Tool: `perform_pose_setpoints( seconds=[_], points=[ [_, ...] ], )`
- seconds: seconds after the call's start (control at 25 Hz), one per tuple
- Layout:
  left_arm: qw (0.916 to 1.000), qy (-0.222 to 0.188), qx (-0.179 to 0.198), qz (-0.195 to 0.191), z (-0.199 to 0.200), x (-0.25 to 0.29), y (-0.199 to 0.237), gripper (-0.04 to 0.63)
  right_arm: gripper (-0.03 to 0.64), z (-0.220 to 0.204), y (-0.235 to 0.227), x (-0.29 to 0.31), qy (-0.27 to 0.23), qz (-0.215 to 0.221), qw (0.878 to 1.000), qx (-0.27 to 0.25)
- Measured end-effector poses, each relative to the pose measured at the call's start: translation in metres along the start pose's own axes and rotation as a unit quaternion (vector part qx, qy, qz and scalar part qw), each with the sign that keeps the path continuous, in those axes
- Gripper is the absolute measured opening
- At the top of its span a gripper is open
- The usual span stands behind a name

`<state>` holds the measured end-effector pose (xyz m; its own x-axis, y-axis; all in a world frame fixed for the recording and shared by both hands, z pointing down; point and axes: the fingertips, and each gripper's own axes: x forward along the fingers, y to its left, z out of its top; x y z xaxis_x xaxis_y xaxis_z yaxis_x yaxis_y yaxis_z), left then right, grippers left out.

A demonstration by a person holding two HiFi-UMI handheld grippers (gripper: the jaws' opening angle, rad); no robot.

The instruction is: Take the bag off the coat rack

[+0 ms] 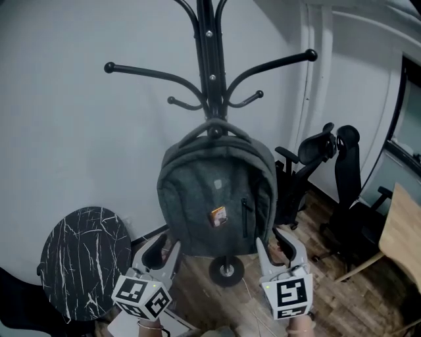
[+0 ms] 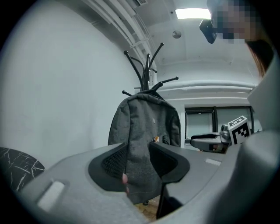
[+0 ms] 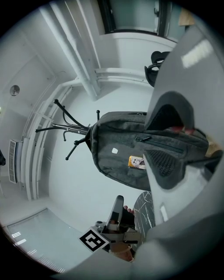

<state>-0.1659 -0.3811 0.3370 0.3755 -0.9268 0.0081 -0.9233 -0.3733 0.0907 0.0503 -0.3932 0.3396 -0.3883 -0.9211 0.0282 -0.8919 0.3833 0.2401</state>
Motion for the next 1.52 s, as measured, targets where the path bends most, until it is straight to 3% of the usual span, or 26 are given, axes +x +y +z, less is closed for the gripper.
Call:
perform_pose_setpoints(
  seconds=[0.72, 1.16, 1.52],
  points=[
    [0.9985, 0.04, -0.031, -0.022, -0.026, 0.044, 0.04, 0.201, 0.2, -0.032, -0.026, 0.041, 0.052, -0.045, 0.998, 0.016],
    [0.9982, 0.048, -0.032, -0.02, -0.034, 0.06, 0.055, 0.215, 0.242, -0.063, -0.031, 0.063, 0.091, -0.047, 0.994, 0.034],
    [0.9957, 0.08, -0.041, -0.023, -0.057, 0.072, 0.065, 0.235, 0.245, -0.076, -0.036, 0.076, 0.105, -0.052, 0.993, 0.034]
  ],
)
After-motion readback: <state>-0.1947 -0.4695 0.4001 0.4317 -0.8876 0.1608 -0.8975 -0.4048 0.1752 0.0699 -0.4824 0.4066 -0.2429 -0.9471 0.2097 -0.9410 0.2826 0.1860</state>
